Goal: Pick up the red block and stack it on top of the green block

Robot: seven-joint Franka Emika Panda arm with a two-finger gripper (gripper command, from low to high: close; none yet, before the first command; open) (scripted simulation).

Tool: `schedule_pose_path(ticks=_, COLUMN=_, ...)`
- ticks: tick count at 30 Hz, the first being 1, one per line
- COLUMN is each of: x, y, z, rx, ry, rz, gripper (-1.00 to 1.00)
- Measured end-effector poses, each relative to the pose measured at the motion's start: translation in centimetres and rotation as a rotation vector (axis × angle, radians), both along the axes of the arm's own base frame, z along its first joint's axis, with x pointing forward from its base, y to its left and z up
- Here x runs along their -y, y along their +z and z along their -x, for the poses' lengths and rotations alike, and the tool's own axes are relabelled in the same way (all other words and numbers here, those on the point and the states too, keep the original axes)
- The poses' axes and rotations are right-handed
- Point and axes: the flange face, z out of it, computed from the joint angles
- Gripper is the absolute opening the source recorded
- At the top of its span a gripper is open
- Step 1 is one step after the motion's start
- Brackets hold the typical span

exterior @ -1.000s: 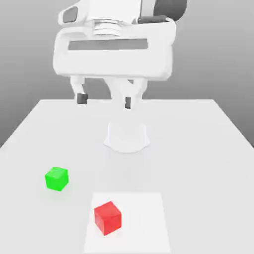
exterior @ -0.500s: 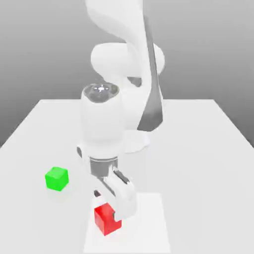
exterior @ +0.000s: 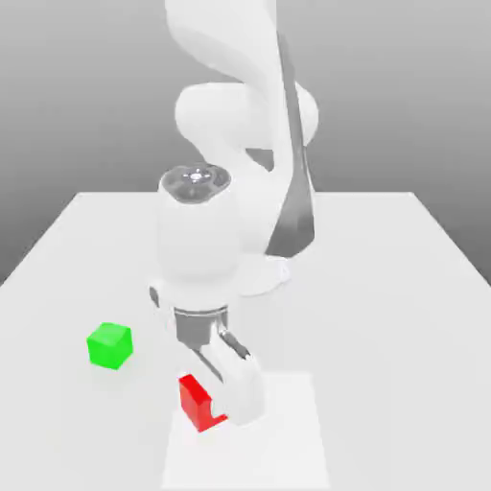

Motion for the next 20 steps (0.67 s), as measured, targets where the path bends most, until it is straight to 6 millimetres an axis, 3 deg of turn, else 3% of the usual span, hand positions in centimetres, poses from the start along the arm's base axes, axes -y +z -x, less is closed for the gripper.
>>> schedule_pose_path(ticks=3, x=7.2, y=1.5, z=4.8, rx=-0.005, ry=-0.295, rz=0.012, gripper=-1.00)
schedule_pose_path(ticks=8, x=12.8, y=3.2, z=13.1, rx=0.002, ry=-0.703, rz=0.003, gripper=-1.00)
schedule_pose_path(ticks=10, x=13.9, y=2.7, z=15.1, rx=0.005, ry=-0.804, rz=-0.004, gripper=-1.00)
schedule_pose_path(ticks=16, x=14.1, y=-2.1, z=15.7, rx=0.007, ry=-0.836, rz=-0.007, gripper=-1.00)
schedule_pose_path(ticks=17, x=14.1, y=-2.8, z=15.8, rx=0.007, ry=-0.835, rz=-0.007, gripper=1.00)
schedule_pose_path(ticks=20, x=13.8, y=-2.8, z=15.6, rx=0.007, ry=-0.826, rz=-0.007, gripper=1.00)
